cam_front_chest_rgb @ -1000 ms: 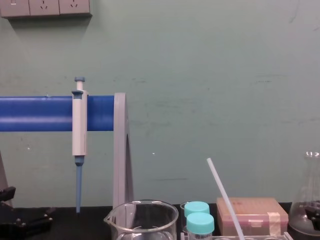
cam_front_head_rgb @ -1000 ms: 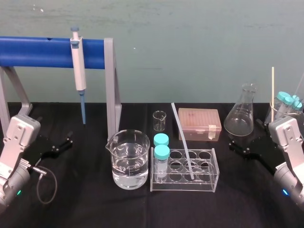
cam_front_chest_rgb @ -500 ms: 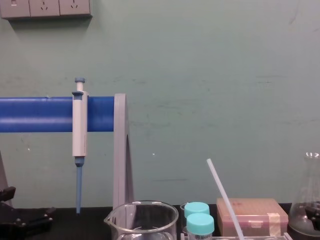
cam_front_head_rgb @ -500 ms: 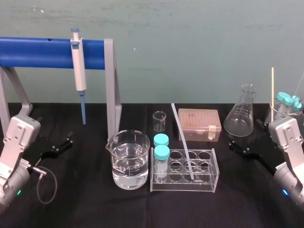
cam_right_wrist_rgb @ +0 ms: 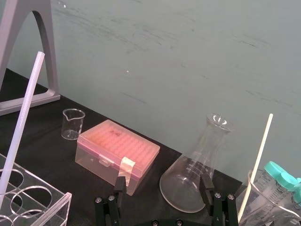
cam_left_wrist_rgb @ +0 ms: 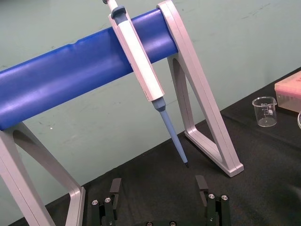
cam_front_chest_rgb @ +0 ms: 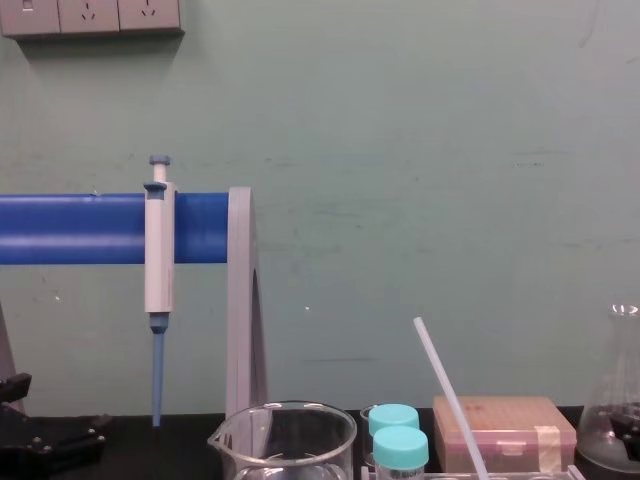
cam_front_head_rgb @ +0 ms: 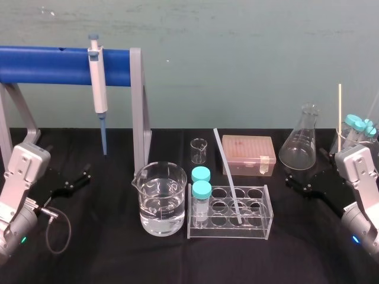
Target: Pick up the stirring rod with one hand, then place it down.
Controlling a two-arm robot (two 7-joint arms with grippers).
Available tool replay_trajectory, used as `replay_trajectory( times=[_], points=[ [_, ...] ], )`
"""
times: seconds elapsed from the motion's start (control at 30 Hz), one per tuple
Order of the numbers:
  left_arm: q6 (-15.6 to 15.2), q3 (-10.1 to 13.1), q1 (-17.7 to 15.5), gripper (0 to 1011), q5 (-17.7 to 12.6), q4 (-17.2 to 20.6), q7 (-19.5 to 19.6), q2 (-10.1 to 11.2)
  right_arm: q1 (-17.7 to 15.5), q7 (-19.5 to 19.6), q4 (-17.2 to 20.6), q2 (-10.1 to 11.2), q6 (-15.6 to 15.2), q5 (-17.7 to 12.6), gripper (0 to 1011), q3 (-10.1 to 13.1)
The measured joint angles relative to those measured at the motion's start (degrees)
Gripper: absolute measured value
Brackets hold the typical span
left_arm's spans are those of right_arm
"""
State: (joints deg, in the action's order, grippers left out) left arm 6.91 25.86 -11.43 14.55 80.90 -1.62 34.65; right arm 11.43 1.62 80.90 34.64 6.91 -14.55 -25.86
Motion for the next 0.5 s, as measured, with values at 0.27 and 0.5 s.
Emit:
replay_trajectory(
  times=[0.27,0.5],
  points=[
    [0.0,0.0,0.0,1000,0.0,0.0,0.0,0.0,0.0,0.0,0.0,0.0,0.0,0.0,1000,0.0],
    [0.0,0.0,0.0,1000,0.0,0.0,0.0,0.0,0.0,-0.2,0.0,-0.1,0.0,0.0,1000,0.3]
  ],
)
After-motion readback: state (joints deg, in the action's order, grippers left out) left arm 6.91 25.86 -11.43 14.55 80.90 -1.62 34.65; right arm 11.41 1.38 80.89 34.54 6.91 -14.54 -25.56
